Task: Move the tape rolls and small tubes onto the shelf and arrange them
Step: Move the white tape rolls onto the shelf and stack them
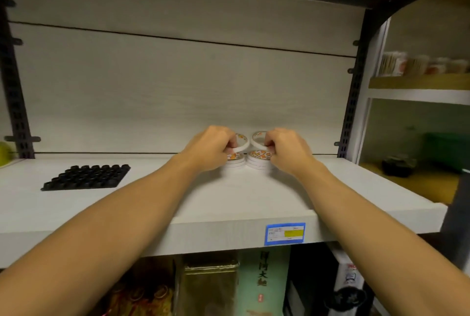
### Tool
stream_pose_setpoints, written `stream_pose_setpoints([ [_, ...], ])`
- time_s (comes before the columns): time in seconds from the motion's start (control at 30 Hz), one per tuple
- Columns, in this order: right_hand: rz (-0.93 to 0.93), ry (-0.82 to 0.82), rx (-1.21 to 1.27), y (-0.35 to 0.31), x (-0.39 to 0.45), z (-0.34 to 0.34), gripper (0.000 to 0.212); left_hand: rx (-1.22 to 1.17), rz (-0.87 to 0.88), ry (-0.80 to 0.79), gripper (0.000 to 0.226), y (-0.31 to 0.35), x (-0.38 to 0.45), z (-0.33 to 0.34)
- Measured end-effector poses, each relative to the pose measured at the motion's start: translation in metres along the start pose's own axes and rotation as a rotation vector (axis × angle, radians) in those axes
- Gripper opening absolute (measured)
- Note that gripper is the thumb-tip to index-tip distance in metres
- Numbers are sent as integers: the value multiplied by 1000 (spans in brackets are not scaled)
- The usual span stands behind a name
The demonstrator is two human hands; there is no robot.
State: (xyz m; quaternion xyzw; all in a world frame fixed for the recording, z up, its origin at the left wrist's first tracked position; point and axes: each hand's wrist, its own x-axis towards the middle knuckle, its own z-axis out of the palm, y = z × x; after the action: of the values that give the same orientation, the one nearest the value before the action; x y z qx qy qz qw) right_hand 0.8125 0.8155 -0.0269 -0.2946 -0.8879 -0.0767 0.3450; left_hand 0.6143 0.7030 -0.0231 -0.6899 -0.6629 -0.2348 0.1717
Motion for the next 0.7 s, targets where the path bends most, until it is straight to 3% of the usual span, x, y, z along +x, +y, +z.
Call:
stream_pose_setpoints([
  [0.27,53,8,44,7,0,6,21,88,-20,-101,19,-2,1,16],
  [0.7,66,-7,-10,9,3,9,21,57,2,-108,19,-9,6,22],
])
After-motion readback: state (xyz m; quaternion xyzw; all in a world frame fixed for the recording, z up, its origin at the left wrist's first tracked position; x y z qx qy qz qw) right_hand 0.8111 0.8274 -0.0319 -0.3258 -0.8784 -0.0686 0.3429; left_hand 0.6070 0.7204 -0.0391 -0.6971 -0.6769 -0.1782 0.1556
